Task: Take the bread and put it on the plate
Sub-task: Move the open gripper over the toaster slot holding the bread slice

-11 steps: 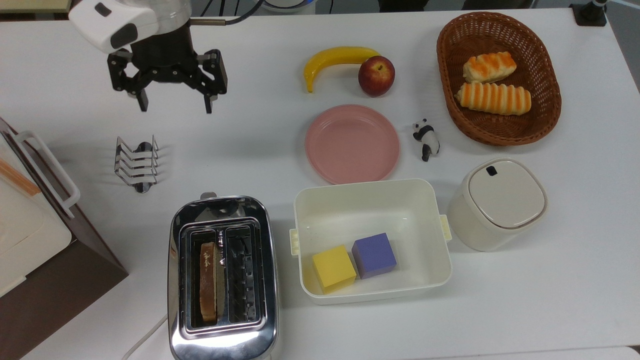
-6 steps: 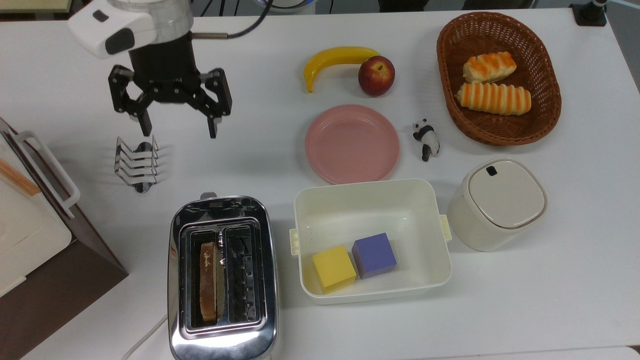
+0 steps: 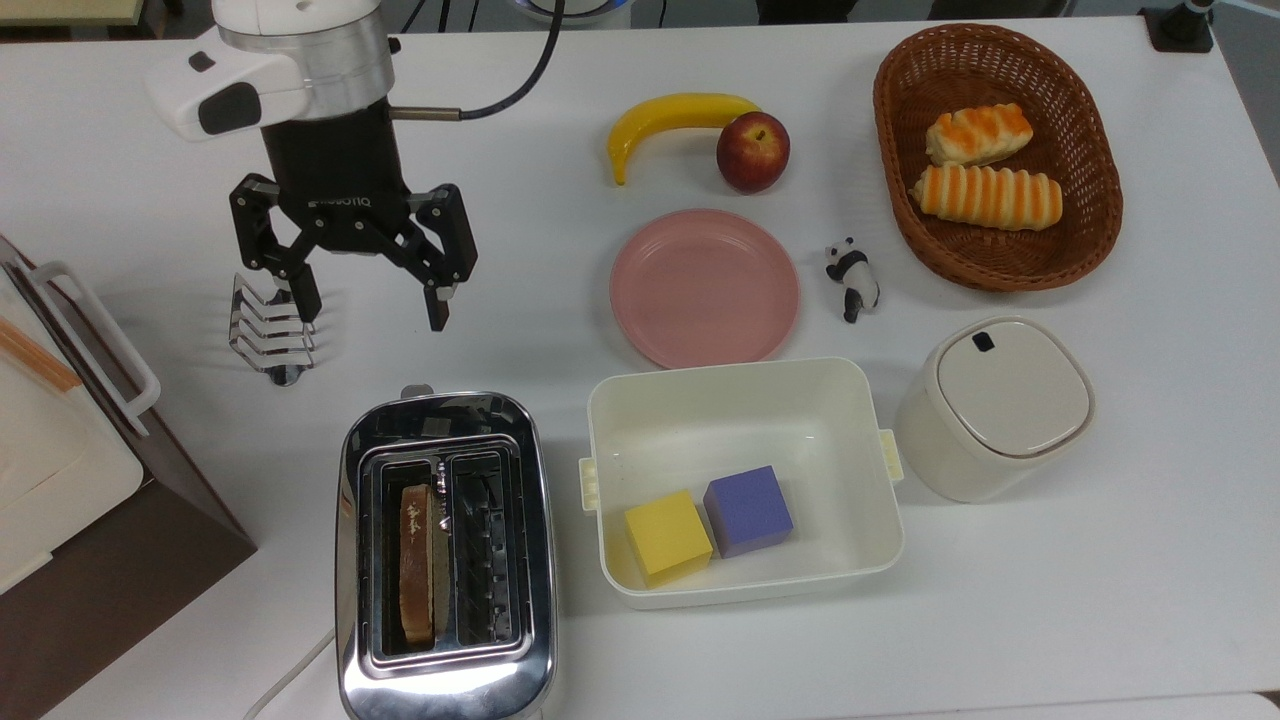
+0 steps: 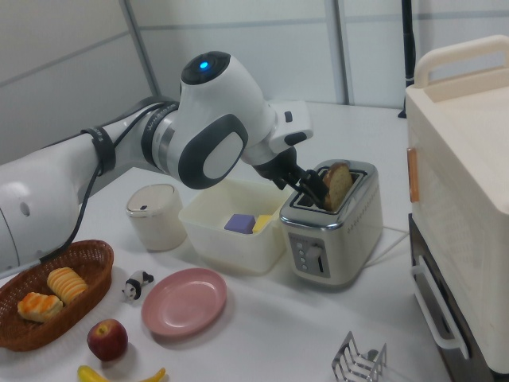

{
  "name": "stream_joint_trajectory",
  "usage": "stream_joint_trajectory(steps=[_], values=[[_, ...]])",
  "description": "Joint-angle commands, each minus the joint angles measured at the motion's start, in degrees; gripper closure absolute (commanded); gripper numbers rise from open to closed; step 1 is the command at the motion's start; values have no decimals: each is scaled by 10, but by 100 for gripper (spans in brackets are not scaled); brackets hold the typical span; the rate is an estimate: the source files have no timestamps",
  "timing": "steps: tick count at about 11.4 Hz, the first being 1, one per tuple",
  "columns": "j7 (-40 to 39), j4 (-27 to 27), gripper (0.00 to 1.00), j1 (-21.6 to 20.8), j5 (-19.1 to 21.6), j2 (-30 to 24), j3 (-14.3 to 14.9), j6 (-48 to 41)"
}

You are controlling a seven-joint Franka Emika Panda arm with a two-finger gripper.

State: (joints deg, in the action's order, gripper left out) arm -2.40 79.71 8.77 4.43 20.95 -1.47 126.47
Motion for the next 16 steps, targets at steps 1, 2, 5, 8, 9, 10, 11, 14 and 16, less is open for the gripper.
stream_joint_trajectory(steps=[1, 2, 5, 8, 9, 10, 11, 14, 16], values=[[22, 8, 0, -9, 10, 11, 2, 36], [26, 8, 0, -14, 14, 16, 2, 63], [38, 5, 0, -17, 14, 44, 2, 130], [54, 6, 0, -24, 15, 66, -1, 204], [63, 7, 0, -29, 14, 73, -1, 224], [64, 6, 0, -30, 13, 82, -1, 240], [64, 5, 0, -31, 13, 89, -1, 258], [65, 5, 0, -40, 14, 115, -1, 318], [64, 5, 7, -43, 13, 124, -1, 327]])
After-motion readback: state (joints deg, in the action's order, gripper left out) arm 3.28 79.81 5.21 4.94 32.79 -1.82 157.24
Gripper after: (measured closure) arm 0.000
